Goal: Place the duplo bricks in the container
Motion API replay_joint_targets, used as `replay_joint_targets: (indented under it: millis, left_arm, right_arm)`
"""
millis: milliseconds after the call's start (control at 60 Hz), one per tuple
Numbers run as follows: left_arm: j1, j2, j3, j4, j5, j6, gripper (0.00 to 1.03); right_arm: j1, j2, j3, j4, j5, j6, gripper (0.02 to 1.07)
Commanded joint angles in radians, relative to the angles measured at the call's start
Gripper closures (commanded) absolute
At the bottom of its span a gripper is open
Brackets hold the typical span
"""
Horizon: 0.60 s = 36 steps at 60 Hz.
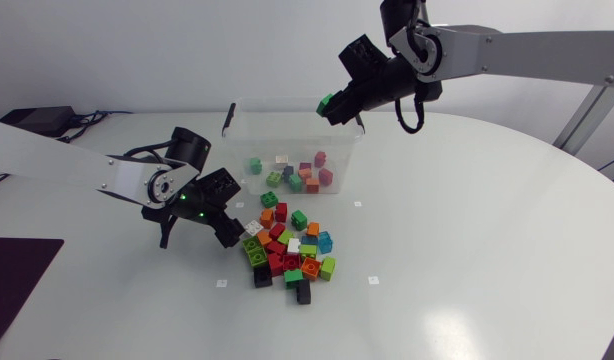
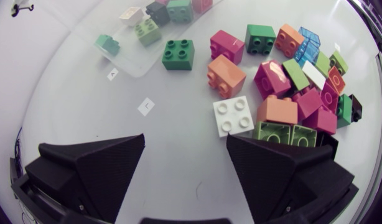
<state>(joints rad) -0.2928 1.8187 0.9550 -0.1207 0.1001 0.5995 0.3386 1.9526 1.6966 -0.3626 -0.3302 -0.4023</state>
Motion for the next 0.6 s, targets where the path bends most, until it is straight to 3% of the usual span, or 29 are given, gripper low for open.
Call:
replay_joint_targets:
  millis: [0, 17, 50, 367, 583]
  left_arm:
    - [-0.003, 0.028, -0.033, 0.009, 0.009, 0.023, 0.12]
    - [-0.005, 0.03, -0.035, 0.009, 0.009, 0.025, 0.12]
    - [-0.008, 0.033, -0.039, 0.009, 0.01, 0.026, 0.12]
    - [-0.085, 0.057, -0.048, 0.062, 0.015, 0.0, 0.12]
    - [-0.092, 0.074, -0.021, 0.09, 0.016, -0.072, 0.12]
  right_arm:
    - [0.004, 0.029, 0.026, -0.009, 0.01, 0.033, 0.21]
    - [0.005, 0.029, 0.025, -0.009, 0.011, 0.034, 0.11]
    - [0.005, 0.028, 0.023, -0.01, 0.011, 0.034, 0.06]
    - [-0.004, -0.069, -0.087, -0.002, 0.008, 0.034, 0.07]
    - [-0.007, -0.184, -0.25, 0.011, 0.005, 0.014, 0.07]
